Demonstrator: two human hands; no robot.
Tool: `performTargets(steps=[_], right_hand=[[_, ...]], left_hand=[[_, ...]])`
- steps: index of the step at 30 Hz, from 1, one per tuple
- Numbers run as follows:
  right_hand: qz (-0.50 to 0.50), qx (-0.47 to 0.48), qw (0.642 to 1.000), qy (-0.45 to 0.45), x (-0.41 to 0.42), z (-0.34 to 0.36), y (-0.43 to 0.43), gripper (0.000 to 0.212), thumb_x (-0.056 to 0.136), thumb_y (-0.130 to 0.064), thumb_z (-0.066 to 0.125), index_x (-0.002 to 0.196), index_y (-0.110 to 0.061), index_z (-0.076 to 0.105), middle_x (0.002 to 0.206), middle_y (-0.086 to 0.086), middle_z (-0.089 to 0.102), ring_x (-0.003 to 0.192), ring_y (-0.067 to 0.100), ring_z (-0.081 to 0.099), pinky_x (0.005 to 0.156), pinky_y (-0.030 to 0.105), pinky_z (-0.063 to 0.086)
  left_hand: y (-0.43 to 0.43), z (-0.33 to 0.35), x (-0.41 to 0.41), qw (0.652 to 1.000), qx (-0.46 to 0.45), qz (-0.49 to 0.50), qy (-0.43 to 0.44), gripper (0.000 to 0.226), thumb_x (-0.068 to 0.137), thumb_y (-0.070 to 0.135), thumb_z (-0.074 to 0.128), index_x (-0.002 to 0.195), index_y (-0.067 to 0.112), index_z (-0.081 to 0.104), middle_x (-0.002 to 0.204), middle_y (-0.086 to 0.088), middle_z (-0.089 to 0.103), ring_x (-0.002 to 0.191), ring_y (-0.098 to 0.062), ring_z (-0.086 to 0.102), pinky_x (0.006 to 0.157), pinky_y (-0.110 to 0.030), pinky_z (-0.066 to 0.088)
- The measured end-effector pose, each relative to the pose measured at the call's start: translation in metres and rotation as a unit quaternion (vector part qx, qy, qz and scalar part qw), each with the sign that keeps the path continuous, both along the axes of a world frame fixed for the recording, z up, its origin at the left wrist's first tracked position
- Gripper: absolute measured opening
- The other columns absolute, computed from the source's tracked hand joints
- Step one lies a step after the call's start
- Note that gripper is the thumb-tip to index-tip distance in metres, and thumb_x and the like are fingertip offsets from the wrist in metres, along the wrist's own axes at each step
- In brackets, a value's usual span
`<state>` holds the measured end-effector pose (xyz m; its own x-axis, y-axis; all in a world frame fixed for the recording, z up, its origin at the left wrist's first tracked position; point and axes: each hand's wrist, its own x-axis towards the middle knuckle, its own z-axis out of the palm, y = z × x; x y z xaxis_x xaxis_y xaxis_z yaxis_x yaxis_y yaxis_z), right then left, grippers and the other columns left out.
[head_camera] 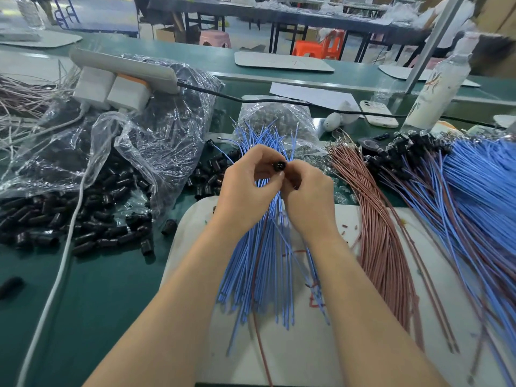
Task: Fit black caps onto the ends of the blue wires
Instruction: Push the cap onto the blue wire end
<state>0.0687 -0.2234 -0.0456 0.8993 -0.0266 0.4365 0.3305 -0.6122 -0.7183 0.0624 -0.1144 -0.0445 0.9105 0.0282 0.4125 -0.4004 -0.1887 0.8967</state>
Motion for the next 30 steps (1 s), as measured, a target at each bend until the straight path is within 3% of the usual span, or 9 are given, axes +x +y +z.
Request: performTargets(steps=[8, 15, 20, 24, 26, 28, 30], right_hand=[[-0.008, -0.014, 1.000, -0.015, 0.002, -0.003, 0.001, 0.017, 0.086, -0.003, 0.057, 0.097, -0.005, 0.070, 0.085, 0.009, 0.071, 0.079, 0.025, 0.063, 0.075, 0.036, 0.046], [-0.009, -0.004, 1.000, -0.022, 0.002, -0.006, 0.001, 0.011, 0.084, 0.000, 0.057, 0.085, -0.003, 0.067, 0.068, 0.000, 0.058, 0.063, 0.018, 0.050, 0.059, 0.023, 0.033], [-0.004, -0.020, 1.000, -0.004, 0.002, -0.006, 0.000, 0.011, 0.087, -0.006, 0.058, 0.088, -0.004, 0.069, 0.074, 0.006, 0.066, 0.066, 0.018, 0.051, 0.062, 0.027, 0.036], [0.019, -0.043, 0.997, 0.063, 0.003, 0.000, -0.003, 0.015, 0.088, -0.010, 0.060, 0.097, -0.009, 0.072, 0.089, 0.006, 0.072, 0.079, 0.018, 0.061, 0.075, 0.027, 0.045], [0.027, 0.024, 0.998, 0.059, 0.001, 0.007, -0.006, 0.019, 0.088, -0.012, 0.062, 0.105, -0.012, 0.070, 0.091, -0.002, 0.071, 0.086, 0.011, 0.066, 0.084, 0.026, 0.051], [0.044, 0.086, 0.994, 0.045, -0.002, 0.013, -0.005, 0.018, 0.086, -0.014, 0.066, 0.104, -0.014, 0.068, 0.089, -0.006, 0.070, 0.083, 0.005, 0.066, 0.081, 0.022, 0.053], [0.049, 0.083, 0.995, 0.024, -0.005, 0.013, -0.001, 0.014, 0.084, -0.013, 0.068, 0.098, -0.015, 0.066, 0.085, -0.007, 0.069, 0.080, 0.005, 0.065, 0.077, 0.020, 0.052]], left_hand=[[0.000, -0.001, -0.001, 1.000, -0.005, 0.000, -0.007, 0.028, 0.077, -0.011, 0.058, 0.089, 0.015, 0.064, 0.088, -0.002, 0.070, 0.086, -0.014, 0.067, 0.085, -0.028, 0.053], [0.000, 0.000, -0.001, 0.999, -0.035, -0.012, -0.001, 0.033, 0.076, -0.012, 0.061, 0.084, 0.020, 0.063, 0.088, -0.005, 0.071, 0.086, -0.018, 0.068, 0.085, -0.029, 0.053], [0.000, -0.001, 0.001, 0.995, -0.081, -0.041, 0.031, 0.027, 0.080, -0.013, 0.061, 0.085, 0.014, 0.062, 0.088, -0.010, 0.070, 0.085, -0.019, 0.068, 0.082, -0.028, 0.054], [0.003, -0.005, 0.005, 0.999, -0.036, 0.017, 0.031, 0.025, 0.083, -0.006, 0.063, 0.086, 0.018, 0.061, 0.086, -0.001, 0.069, 0.083, -0.013, 0.067, 0.084, -0.026, 0.053], [0.003, -0.008, 0.006, 0.998, -0.005, 0.058, 0.022, 0.021, 0.083, -0.005, 0.061, 0.090, 0.015, 0.062, 0.086, 0.001, 0.069, 0.083, -0.013, 0.067, 0.084, -0.027, 0.053], [0.002, -0.009, 0.005, 0.997, 0.021, 0.073, 0.010, 0.023, 0.084, -0.005, 0.057, 0.091, 0.016, 0.062, 0.084, 0.007, 0.068, 0.082, -0.010, 0.067, 0.082, -0.022, 0.052], [0.001, -0.010, 0.002, 0.996, 0.048, 0.070, -0.009, 0.028, 0.082, -0.007, 0.055, 0.093, 0.018, 0.062, 0.083, 0.012, 0.067, 0.081, -0.004, 0.066, 0.079, -0.015, 0.050]])
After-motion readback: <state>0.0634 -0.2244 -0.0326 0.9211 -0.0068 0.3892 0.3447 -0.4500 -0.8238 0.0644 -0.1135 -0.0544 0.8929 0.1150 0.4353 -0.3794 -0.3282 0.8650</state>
